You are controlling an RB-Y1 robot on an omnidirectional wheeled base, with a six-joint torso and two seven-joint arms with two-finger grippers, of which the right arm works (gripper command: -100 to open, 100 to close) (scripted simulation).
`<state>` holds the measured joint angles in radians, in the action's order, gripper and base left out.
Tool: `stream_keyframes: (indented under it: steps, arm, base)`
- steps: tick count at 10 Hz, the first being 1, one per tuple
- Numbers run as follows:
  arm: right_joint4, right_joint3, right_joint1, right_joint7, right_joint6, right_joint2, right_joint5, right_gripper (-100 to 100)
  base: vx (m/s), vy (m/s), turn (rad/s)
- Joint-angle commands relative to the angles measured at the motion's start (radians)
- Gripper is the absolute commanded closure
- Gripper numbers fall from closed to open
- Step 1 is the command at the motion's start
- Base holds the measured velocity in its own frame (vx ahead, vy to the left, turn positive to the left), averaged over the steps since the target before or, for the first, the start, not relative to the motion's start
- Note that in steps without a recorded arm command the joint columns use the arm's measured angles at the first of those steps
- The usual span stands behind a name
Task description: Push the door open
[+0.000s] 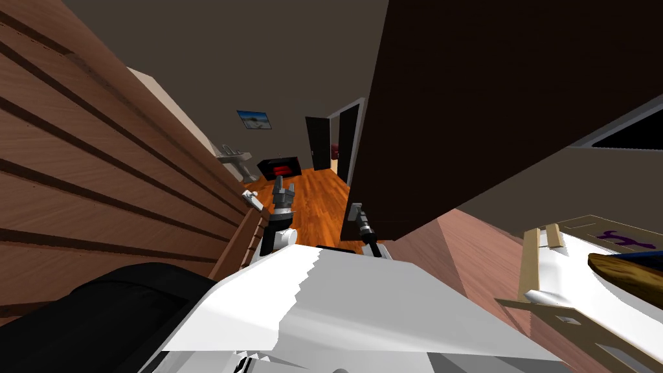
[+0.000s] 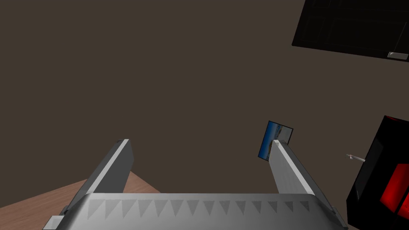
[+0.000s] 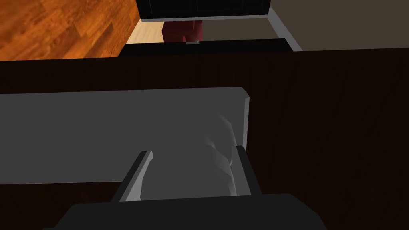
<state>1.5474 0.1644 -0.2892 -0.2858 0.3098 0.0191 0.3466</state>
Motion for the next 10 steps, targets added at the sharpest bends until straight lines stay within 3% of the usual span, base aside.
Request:
stream_keyframes:
  steps: [1, 2, 10]
  arm:
    - [0.002, 0.0, 0.001, -0.001, 0.002, -0.001, -0.001, 100]
    - [-0.004, -0.017, 0.004, 0.002, -0.002, 0.015, -0.006, 100]
    - [-0.018, -0.089, 0.024, 0.013, -0.008, 0.05, -0.031, 100]
  base:
    - [0.0, 0.0, 0.0]
    - [0.099, 0.041, -0.05]
    - [0.166, 0.091, -0.063]
